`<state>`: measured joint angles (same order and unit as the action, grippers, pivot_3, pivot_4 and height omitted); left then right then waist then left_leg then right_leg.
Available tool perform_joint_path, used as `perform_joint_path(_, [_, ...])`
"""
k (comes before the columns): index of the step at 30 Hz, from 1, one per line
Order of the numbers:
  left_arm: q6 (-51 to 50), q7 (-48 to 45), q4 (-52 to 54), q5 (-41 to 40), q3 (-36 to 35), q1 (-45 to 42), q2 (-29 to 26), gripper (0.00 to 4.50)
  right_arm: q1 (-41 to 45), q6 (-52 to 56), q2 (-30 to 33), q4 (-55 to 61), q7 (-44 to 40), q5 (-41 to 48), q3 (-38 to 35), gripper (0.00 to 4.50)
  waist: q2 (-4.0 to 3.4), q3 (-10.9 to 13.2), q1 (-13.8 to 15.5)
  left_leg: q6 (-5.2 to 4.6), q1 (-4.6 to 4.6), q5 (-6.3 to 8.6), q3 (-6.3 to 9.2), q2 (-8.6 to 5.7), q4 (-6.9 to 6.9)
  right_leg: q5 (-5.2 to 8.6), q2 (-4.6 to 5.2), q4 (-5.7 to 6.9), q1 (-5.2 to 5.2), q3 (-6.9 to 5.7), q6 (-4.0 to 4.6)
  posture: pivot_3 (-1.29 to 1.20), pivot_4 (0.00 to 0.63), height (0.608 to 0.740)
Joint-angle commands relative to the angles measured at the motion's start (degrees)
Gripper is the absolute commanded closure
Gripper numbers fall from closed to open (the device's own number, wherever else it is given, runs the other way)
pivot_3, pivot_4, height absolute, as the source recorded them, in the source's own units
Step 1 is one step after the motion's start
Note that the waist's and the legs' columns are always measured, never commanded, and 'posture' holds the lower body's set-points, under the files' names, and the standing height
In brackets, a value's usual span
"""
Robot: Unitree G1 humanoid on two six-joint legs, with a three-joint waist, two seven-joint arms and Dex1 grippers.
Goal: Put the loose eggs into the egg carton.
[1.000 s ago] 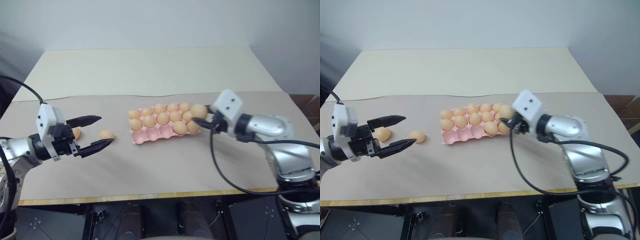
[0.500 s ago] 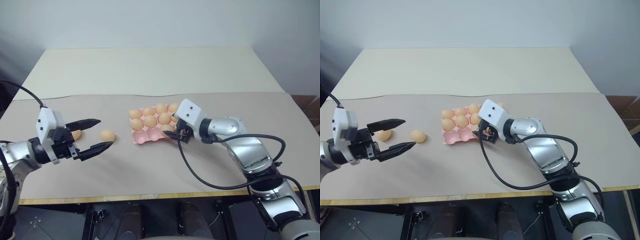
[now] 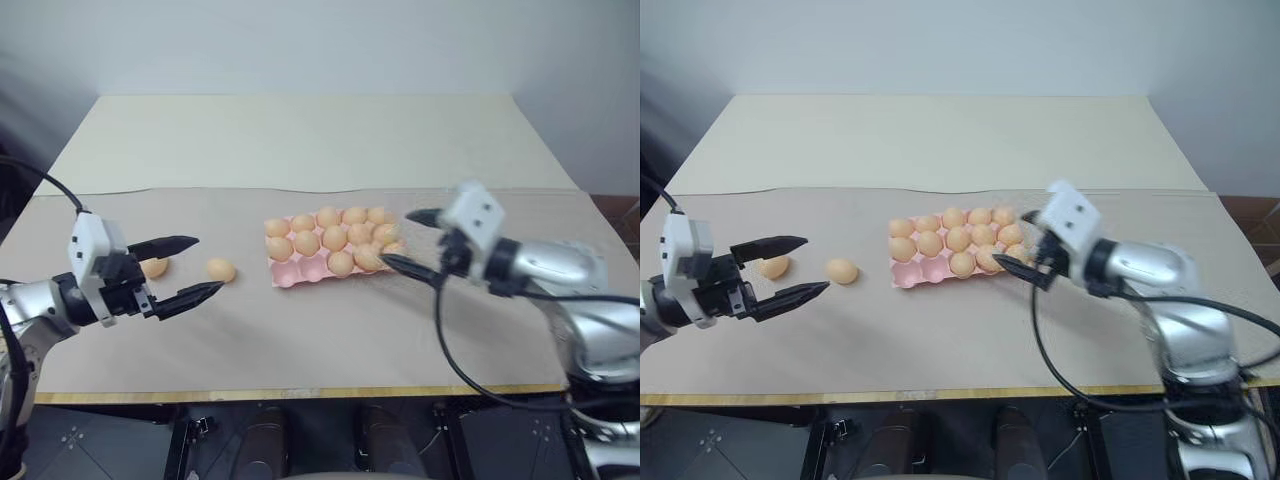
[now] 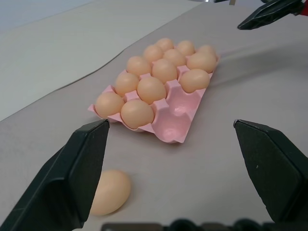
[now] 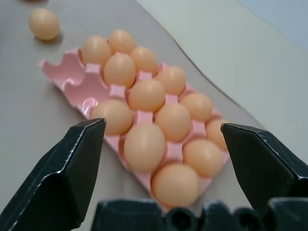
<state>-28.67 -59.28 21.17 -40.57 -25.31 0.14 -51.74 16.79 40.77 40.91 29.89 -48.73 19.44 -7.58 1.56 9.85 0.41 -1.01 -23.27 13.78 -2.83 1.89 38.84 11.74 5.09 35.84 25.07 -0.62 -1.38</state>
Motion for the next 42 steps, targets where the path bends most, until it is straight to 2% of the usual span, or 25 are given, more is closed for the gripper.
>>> perform_joint_path(1, [1.45,-0.84,-0.36,0.43,-1.88,0.28,-0.61,0.00,-5.31,-5.82,2.55,1.13,-4.36,3.29,-8.11,0.04,0.00,0.00,-0.09,0.00,0.01,0.00,-0.01,0.00,0.01,0.02,0.00,0.02,0.00,0.00,-0.03,0.00,0.150,0.740])
perform_joint_path(5, [1.18,0.03,0.81,0.18,-3.00,1.78,0.15,0.00,-12.22,-9.57,4.41,-2.13,-6.28,4.25,-13.81,0.04,0.01,0.00,-0.53,0.00,0.15,0.00,-0.08,0.06,0.03,0.20,-0.03,0.08,-0.05,0.07,-0.34,0.00,0.150,0.740])
perform_joint_path(9, [1.07,1.28,2.43,-0.20,-3.19,3.25,1.19,0.00,-16.12,-12.23,4.66,-3.45,-5.99,3.81,-15.03,0.04,0.02,0.00,-0.56,0.00,0.20,-0.01,-0.11,0.07,0.03,0.27,-0.03,0.12,-0.07,0.11,-0.23,0.00,0.150,0.740])
perform_joint_path(22, [1.19,3.87,3.21,-0.04,-2.58,3.06,2.51,0.00,-15.45,-14.65,5.32,-3.89,-4.03,3.53,-12.63,0.04,0.02,0.00,-0.41,0.00,0.19,-0.01,-0.14,0.05,0.05,0.26,-0.03,0.12,-0.06,0.18,-0.23,0.00,0.150,0.740])
perform_joint_path(26, [0.86,7.30,3.31,1.53,-2.65,3.53,3.71,0.00,-14.17,-14.74,5.63,-3.44,-3.58,4.11,-11.69,0.04,0.03,0.00,-0.42,0.00,0.20,-0.01,-0.15,0.05,0.04,0.25,-0.03,0.13,-0.06,0.20,-0.25,0.00,0.150,0.740])
perform_joint_path(31, [-0.48,10.63,-0.18,7.29,-0.43,3.62,1.82,0.00,-11.79,-14.61,5.32,-2.65,-3.05,4.92,-10.29,0.04,0.03,0.00,-0.39,0.00,0.21,-0.01,-0.15,0.05,0.04,0.21,-0.04,0.13,-0.07,0.21,-0.31,0.00,0.150,0.740])
perform_joint_path(35, [-5.56,19.36,-2.03,14.53,4.92,-0.43,0.85,0.00,-10.91,-14.58,5.49,-2.23,-3.00,5.58,-9.83,0.04,0.04,0.00,0.04,0.00,0.20,-0.01,-0.14,0.04,0.05,0.22,-0.04,0.13,-0.07,0.20,-0.29,0.00,0.150,0.740])
perform_joint_path(38, [-13.74,25.06,-1.65,13.27,7.01,-4.09,3.95,0.00,-10.73,-14.59,5.71,-2.01,-2.95,5.63,-9.87,0.04,0.05,-0.01,0.30,0.00,0.17,-0.01,-0.15,0.02,0.06,0.19,-0.03,0.11,-0.07,0.21,-0.34,0.00,0.150,0.740])
perform_joint_path(42, [-20.91,28.03,2.44,10.82,9.62,-5.88,7.47,0.00,-11.02,-14.38,5.79,-1.38,-2.92,5.85,-10.30,0.04,0.08,-0.02,0.24,0.00,0.12,-0.01,-0.14,0.01,0.06,0.02,-0.01,0.08,-0.06,0.21,-0.20,0.00,0.150,0.740])
